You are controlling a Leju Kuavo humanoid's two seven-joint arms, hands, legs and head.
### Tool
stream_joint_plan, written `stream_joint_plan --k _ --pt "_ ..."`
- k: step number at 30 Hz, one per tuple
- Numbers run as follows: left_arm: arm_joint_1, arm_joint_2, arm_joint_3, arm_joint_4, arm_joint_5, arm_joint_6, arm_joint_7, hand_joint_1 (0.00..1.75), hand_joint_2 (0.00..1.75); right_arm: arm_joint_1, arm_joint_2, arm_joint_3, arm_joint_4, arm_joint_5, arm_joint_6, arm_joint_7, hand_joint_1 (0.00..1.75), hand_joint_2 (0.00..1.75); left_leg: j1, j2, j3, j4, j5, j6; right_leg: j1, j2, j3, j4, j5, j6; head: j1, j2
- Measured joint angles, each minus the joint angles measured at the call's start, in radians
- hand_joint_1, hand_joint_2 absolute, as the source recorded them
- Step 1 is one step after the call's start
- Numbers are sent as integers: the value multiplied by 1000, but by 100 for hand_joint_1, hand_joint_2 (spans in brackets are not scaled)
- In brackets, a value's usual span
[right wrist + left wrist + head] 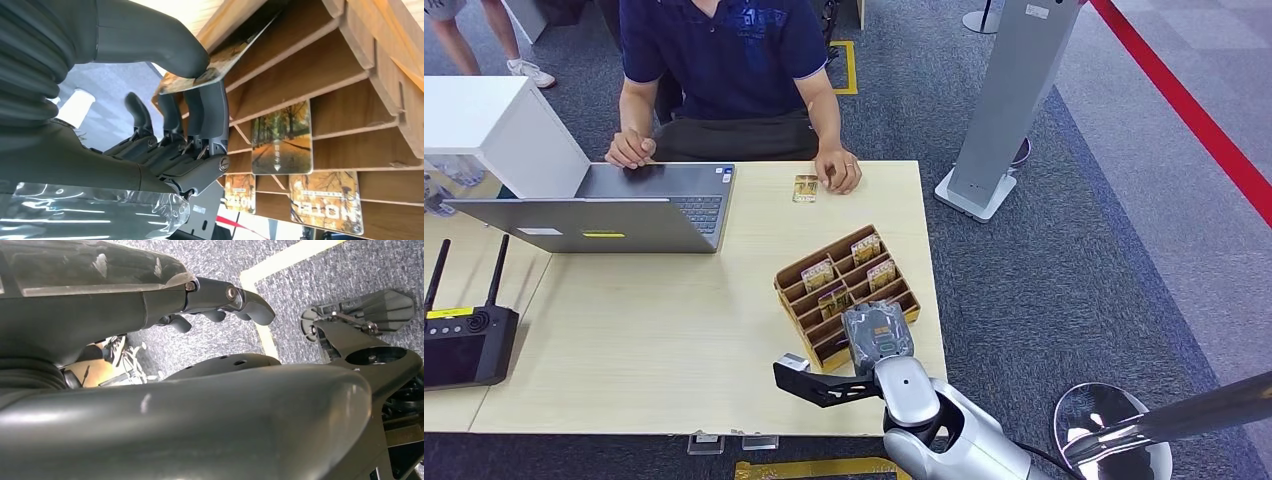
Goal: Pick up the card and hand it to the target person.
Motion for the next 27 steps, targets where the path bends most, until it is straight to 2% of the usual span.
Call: stream_joint_plan --k 2,18,27 --pt "0 0 0 0 0 -4 0 0 0 -2 0 0 0 -1 0 0 175 175 0 0 0 0 0 0 0 0 0 0 0 0 0 0" --pt "0 0 0 0 -6 0 -9 0 0 -9 -6 -8 -28 16 -17 27 175 175 0 0 0 0 0 0 0 0 0 0 0 0 0 0" --pt "1 0 0 0 -7 1 -11 0 0 -126 -25 -39 -149 9 -13 45 175 175 0 0 1 0 0 0 0 0 0 0 0 0 0 0"
